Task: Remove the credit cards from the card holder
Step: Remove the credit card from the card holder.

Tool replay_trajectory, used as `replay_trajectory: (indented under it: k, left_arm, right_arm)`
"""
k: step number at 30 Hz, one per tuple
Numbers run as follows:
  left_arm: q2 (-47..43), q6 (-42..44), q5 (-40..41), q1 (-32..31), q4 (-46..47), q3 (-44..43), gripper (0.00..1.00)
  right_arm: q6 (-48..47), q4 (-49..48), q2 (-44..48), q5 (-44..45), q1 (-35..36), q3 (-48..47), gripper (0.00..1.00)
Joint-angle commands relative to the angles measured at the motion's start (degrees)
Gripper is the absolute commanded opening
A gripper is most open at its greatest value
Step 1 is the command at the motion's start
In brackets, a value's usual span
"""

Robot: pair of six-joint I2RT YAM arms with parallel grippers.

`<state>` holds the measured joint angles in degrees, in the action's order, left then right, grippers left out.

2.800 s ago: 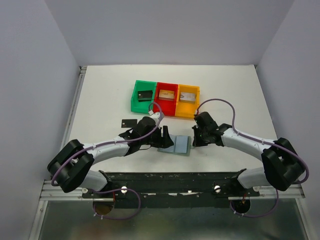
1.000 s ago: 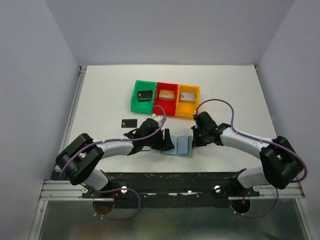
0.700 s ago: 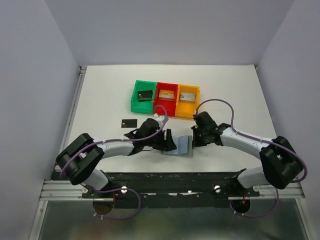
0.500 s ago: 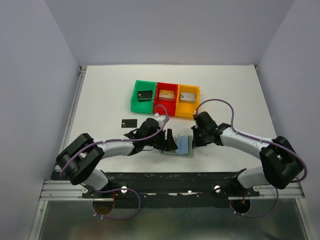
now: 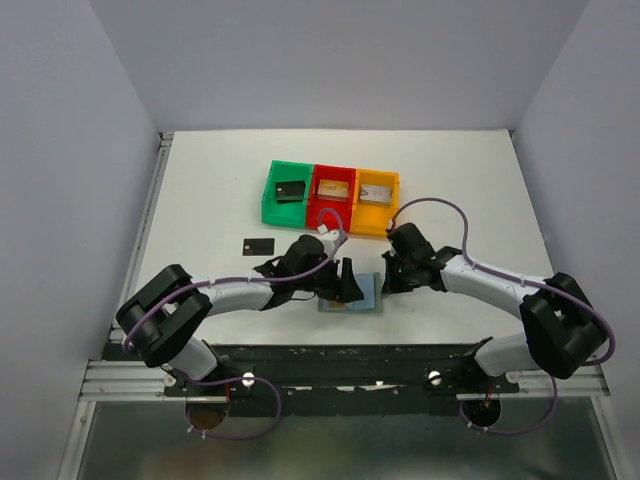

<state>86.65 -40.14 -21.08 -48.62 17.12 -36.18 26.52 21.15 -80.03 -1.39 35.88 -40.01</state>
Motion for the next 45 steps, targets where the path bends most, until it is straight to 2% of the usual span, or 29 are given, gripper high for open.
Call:
replay_trajectory:
  k: [1,7,10,13,16,18,21,24,26,31,34,37,38,45]
  left_arm:
    - [-1.84,0.68,1.83,-0.25,0.72,0.68,0.71]
    - [0.80,1.29,-1.59,-0.95,1.51,-2.39,0.71]
    - [2.81,2.25,-2.47,-1.65,0.37,-5.11,0.71]
    - [4.84,2.52,-3.09,-2.44,-0.42,-7.75,0.71]
    - [6.77,2.87,-3.35,-2.88,-1.04,-9.60,0.71]
    - [7.82,2.96,-3.53,-3.06,-1.39,-10.57,0.71]
    - [7.22,2.96,-2.83,-3.06,-1.74,-10.75,0.71]
    - [2.66,3.05,0.85,-2.71,-2.01,-8.12,0.71]
    - [-1.90,2.18,2.53,-1.66,-1.75,-4.88,0.71]
    - [-13.77,-0.55,8.41,2.03,-1.30,4.09,0.70]
    - [-16.60,-2.13,11.58,4.32,-3.06,7.35,0.61]
    - [-15.99,-3.80,12.64,5.73,-4.47,8.85,0.31]
    - [-15.55,-4.07,12.64,5.90,-4.29,9.11,0.26]
    - [-10.46,-3.72,10.89,5.82,-2.45,7.36,0.15]
  right_arm:
    - [0.28,0.21,1.28,-0.11,-0.11,-0.07,0.00]
    - [0.90,1.09,1.80,0.59,-0.11,-0.07,0.02]
    - [1.42,2.75,2.94,1.04,-0.11,-0.24,0.13]
    - [1.86,5.12,5.40,3.93,-0.19,-0.60,0.27]
    - [2.22,7.76,8.30,5.60,-0.11,-1.03,0.36]
    - [2.30,9.26,10.50,6.39,-0.11,-1.21,0.39]
    - [2.48,11.10,13.83,7.36,-0.11,-1.65,0.40]
    - [1.95,9.36,17.87,4.04,-0.11,-0.95,0.38]
    - [0.12,6.73,20.43,-0.87,-0.11,-0.42,0.33]
    - [0.28,-1.44,22.55,-14.06,-0.02,-0.77,0.32]
    - [1.86,-6.37,19.49,-21.53,0.24,-1.21,0.34]
    - [4.32,-12.07,14.39,-25.76,0.68,-0.95,0.37]
    - [5.37,-13.75,12.98,-26.29,0.77,-0.51,0.38]
    - [10.30,-20.53,3.22,-25.25,1.30,1.34,0.39]
